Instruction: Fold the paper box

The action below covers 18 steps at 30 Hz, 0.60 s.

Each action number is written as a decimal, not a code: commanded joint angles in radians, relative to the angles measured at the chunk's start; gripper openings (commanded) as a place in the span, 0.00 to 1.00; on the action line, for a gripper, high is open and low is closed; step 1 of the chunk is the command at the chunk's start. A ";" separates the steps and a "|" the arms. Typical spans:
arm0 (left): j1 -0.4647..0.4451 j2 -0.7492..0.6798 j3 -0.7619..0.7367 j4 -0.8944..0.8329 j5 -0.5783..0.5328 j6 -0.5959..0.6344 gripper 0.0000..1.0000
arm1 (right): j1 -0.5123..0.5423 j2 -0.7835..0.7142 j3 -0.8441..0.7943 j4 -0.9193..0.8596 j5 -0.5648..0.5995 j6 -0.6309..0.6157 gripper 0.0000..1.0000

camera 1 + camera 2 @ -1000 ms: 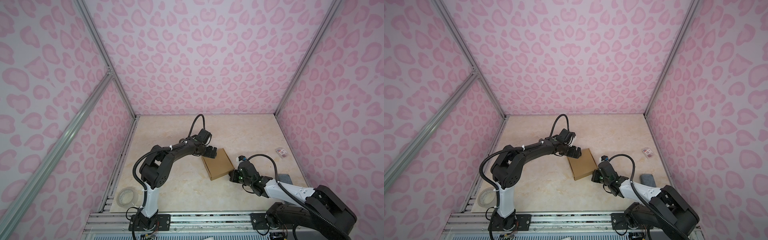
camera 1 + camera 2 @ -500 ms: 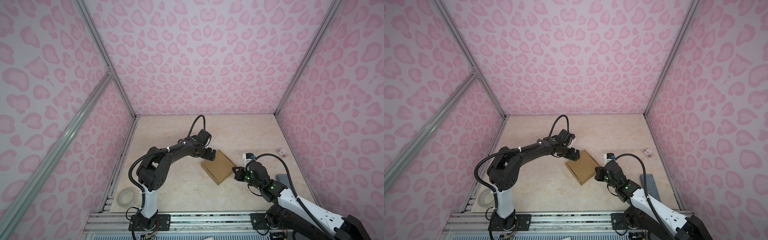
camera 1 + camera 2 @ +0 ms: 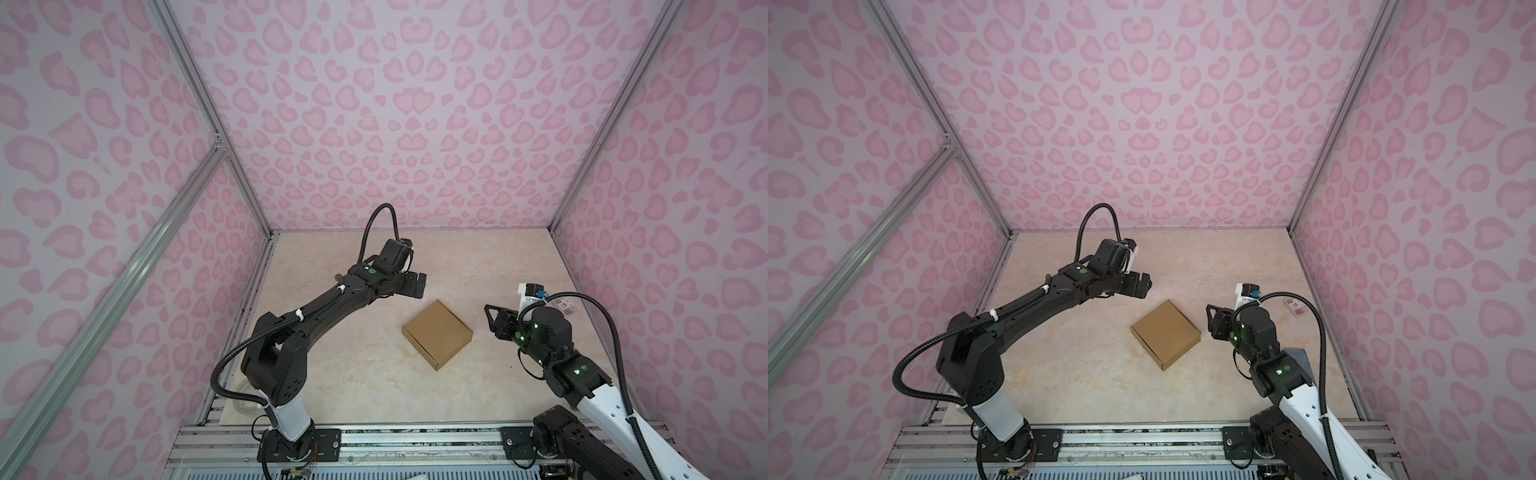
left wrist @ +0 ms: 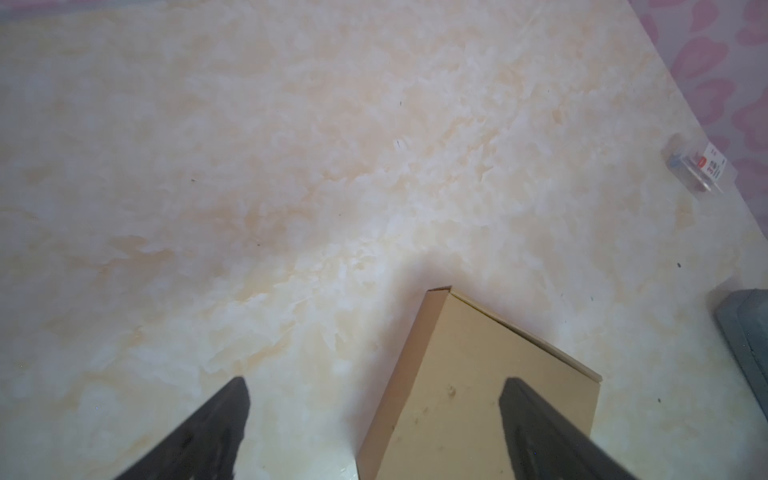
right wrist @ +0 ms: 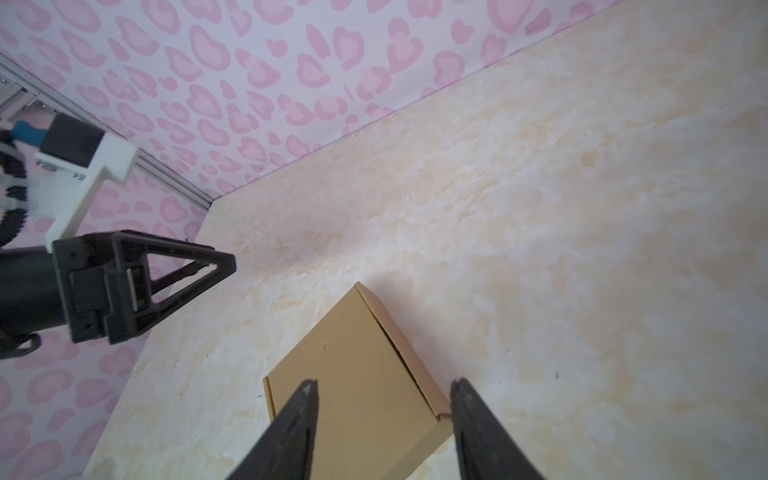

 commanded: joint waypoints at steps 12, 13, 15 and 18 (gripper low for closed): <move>0.108 -0.455 -0.374 0.230 -0.252 0.036 0.97 | -0.170 -0.004 0.068 0.009 0.129 -0.141 0.98; 0.131 -0.483 -0.399 0.229 -0.260 0.028 0.97 | -0.172 -0.001 0.059 0.025 0.164 -0.146 0.98; 0.180 -0.527 -0.446 0.227 -0.260 0.004 0.97 | -0.172 -0.004 0.029 0.080 0.212 -0.156 0.98; 0.250 -0.576 -0.514 0.232 -0.226 0.001 0.97 | -0.174 -0.024 -0.035 0.191 0.302 -0.186 0.98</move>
